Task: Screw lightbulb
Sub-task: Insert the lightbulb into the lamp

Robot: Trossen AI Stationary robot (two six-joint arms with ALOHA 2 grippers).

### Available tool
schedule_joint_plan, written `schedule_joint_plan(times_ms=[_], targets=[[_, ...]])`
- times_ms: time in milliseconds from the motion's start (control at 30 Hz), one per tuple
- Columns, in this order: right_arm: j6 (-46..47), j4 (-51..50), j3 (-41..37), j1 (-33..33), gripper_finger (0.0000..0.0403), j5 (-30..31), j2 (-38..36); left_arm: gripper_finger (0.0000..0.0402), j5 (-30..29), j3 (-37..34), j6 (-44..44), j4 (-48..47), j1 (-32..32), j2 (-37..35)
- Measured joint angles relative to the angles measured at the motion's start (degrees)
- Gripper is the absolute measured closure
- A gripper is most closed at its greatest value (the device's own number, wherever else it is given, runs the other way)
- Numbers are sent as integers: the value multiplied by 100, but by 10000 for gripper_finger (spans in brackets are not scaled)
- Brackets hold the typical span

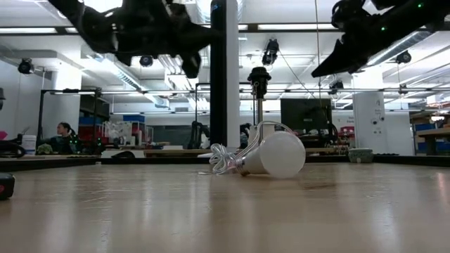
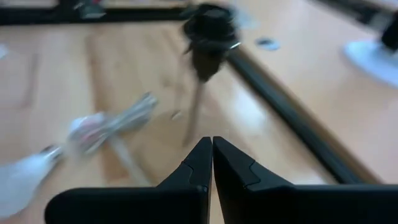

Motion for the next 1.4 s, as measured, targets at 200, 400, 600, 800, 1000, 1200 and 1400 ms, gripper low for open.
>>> schedule_joint_plan(times_ms=[200, 400, 600, 800, 1000, 1200, 1400], targets=[[58, -633, 59, 371, 394, -348, -283, 401, -722, 1081, 820, -795, -1182, 1090], [438, -1032, 59, 1267, 394, -388, -719, 401, -3251, 2449, 2593, -4588, -2030, 1464], [479, -1085, 5, 1990, 394, -203, -793, 401, -4636, 3019, 3633, -5190, -2551, 2147], [745, -1112, -1, 2155, 394, 75, -584, 402, -4946, 3374, 3543, -5389, -2550, 2633], [834, -1203, -4, 2155, 394, 73, -347, 373, -4706, 3528, 3574, -6203, -2565, 2680], [770, -1198, -6, 2149, 394, 75, -91, 302, -4443, 3444, 3939, -6383, -2602, 2623], [864, -1196, -6, 2149, 394, 75, 77, 226, -4312, 3099, 4245, -5617, -2602, 2732]])
